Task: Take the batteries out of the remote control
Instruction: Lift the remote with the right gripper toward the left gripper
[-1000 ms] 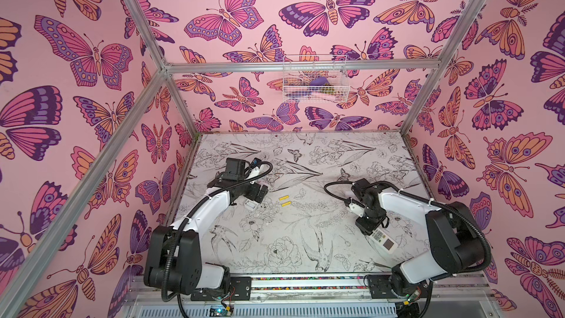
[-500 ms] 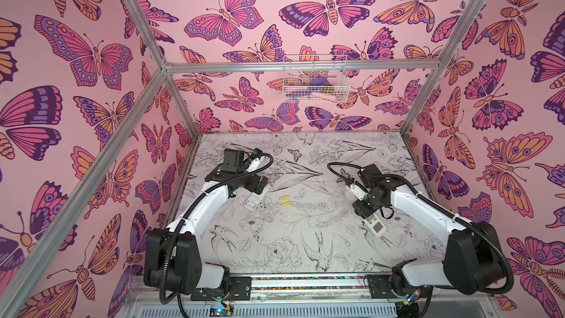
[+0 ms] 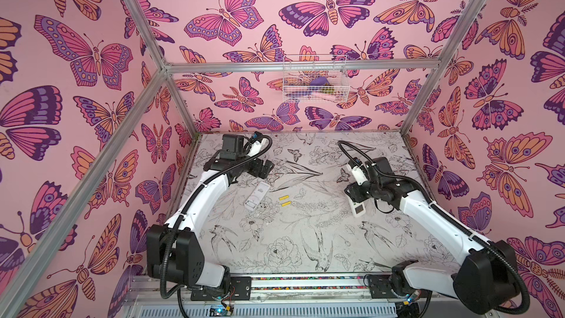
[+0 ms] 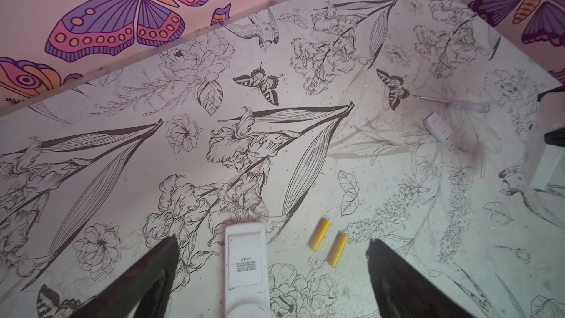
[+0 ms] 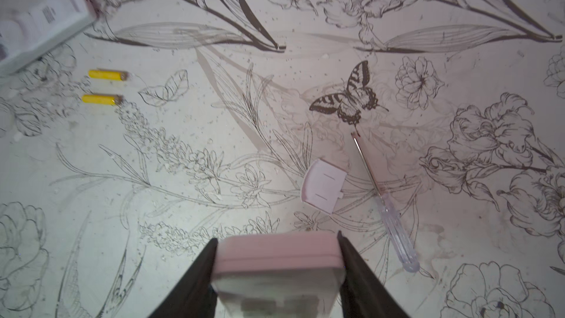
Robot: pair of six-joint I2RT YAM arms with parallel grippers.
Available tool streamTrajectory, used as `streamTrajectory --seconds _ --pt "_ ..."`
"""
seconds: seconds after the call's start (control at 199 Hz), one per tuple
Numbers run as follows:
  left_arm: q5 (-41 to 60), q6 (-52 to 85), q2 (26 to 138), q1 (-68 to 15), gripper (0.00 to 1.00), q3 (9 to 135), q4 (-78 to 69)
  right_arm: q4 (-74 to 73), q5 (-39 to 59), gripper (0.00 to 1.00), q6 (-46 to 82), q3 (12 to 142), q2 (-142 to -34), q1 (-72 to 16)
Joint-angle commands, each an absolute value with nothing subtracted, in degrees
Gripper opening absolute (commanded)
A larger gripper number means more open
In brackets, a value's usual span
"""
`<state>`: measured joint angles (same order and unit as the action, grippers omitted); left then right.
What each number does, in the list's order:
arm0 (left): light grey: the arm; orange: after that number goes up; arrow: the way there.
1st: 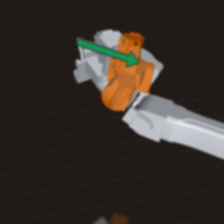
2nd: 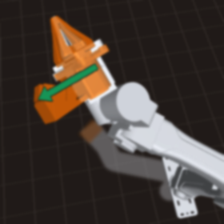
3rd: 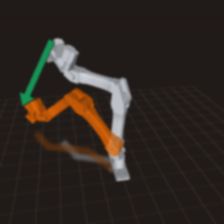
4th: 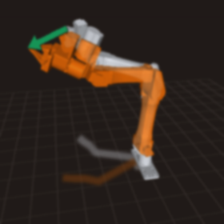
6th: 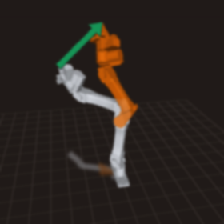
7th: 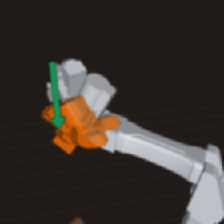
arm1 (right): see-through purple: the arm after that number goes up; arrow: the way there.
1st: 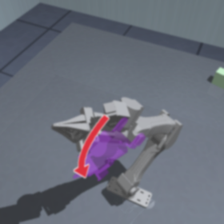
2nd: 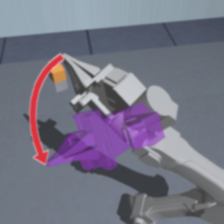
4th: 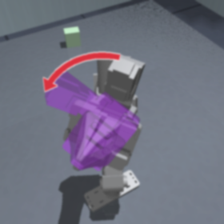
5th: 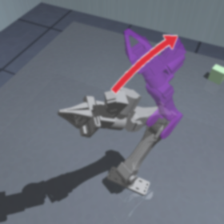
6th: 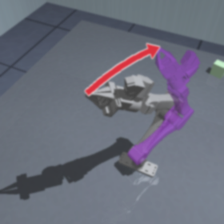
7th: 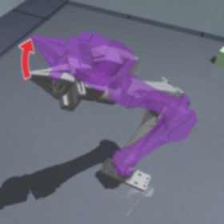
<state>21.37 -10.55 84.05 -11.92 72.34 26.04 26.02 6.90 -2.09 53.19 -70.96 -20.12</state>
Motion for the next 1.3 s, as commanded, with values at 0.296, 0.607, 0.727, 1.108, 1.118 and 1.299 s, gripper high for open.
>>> streamTrajectory --seconds 0.296,0.607,0.727,1.108,1.118,1.299 --pt "34.3 5.2 88.4 -14.2 0.92 79.1 25.3 -14.8 8.3 0.40 21.8 43.1 -64.0 -20.4" --pt "44.8 7.8 85.9 -14.2 0.96 68.9 16.8 -27.5 1.4 0.37 38.1 42.1 -67.7 -24.9" --pt "45.5 7.6 85.6 -14.7 0.96 66.1 13.7 -31.4 -1.8 0.37 41.6 41.6 -70.1 -28.7" --pt "45.9 3.7 85.1 -17.2 0.86 63.2 11.2 -32.7 -2.4 0.37 51.9 47.5 -81.7 -37.3" --pt "45.9 3.6 85.1 -17.3 0.85 63.1 11.1 -33.0 -2.4 0.37 52.4 47.5 -81.9 -37.3" --pt "46.3 0.2 85.0 -19.3 0.83 61.9 10.0 -33.5 -1.2 0.35 56.6 49.9 -85.9 -38.6"
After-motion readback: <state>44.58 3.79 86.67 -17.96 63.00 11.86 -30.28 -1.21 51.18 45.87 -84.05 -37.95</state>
